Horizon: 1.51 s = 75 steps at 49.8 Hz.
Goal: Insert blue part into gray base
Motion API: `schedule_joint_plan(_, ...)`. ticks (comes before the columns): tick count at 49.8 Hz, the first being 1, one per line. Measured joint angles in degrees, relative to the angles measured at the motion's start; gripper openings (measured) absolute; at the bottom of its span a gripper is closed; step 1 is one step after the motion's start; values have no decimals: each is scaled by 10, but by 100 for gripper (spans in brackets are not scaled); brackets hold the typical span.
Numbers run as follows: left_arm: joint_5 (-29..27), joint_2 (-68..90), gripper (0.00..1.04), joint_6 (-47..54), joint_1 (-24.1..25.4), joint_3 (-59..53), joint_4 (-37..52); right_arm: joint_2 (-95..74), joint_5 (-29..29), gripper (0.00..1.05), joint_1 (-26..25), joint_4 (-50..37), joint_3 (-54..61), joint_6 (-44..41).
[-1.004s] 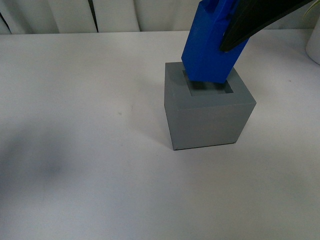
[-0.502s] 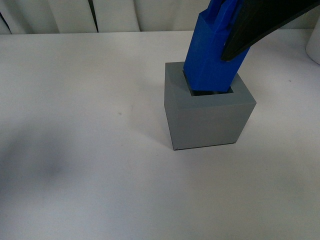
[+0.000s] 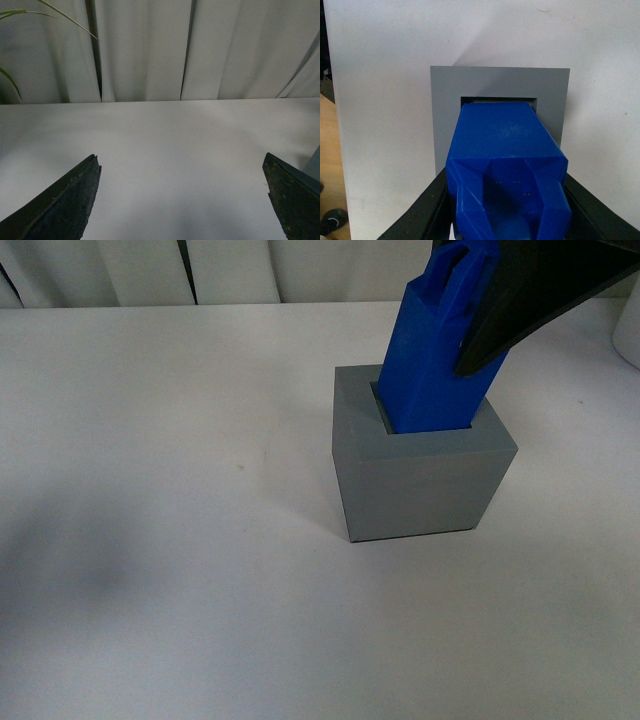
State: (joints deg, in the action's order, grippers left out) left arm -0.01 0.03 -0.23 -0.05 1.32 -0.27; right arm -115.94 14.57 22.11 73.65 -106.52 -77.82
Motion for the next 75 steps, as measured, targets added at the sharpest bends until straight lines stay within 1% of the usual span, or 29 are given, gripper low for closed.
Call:
schedule_joint_plan(19,0,0,99,0,0,0,0,1,-10,47,8,-19,21,-2)
schedule_joint_plan(24,0,0,99,0,0,0,0,2,-2,63,8,-31,26,0)
schedule_joint_plan(25,0,0,99,0,0,0,0,2,5,68,8,-36,27,2)
schedule_joint_plan(31,0,0,99,0,0,0,0,14,32,91,-1,-58,37,17)
schedule_joint_plan(32,0,0,99,0,0,0,0,21,41,97,-5,-67,42,22)
schedule_joint_plan(33,0,0,99,0,0,0,0,28,47,99,-8,-74,47,28)
schedule_joint_plan(34,0,0,99,0,0,0,0,34,52,99,-12,-80,53,32)
schedule_joint_plan(37,0,0,99,0,0,0,0,58,73,97,-23,-99,76,44)
schedule_joint_plan(40,0,0,99,0,0,0,0,76,87,97,-32,-115,94,56)
schedule_joint_plan(42,0,0,99,0,0,0,0,96,101,97,-40,-138,116,68)
schedule_joint_plan(45,0,0,99,0,0,0,0,141,136,97,-57,-188,166,95)
schedule_joint_plan(49,0,0,99,0,0,0,0,179,164,97,-70,-237,214,122)
schedule_joint_plan(54,0,0,99,0,0,0,0,227,184,97,-83,-302,274,162)
schedule_joint_plan(62,0,0,99,0,0,0,0,352,251,97,-122,-480,441,297)
schedule_joint_plan(68,0,0,99,0,0,0,0,418,261,97,-140,-561,525,369)
schedule_joint_plan(71,0,0,99,0,0,0,0,477,250,97,-156,-634,594,431)
schedule_joint_plan(73,0,0,99,0,0,0,0,513,233,97,-167,-685,636,474)
schedule_joint_plan(75,0,0,99,0,0,0,0,553,189,97,-181,-757,685,536)
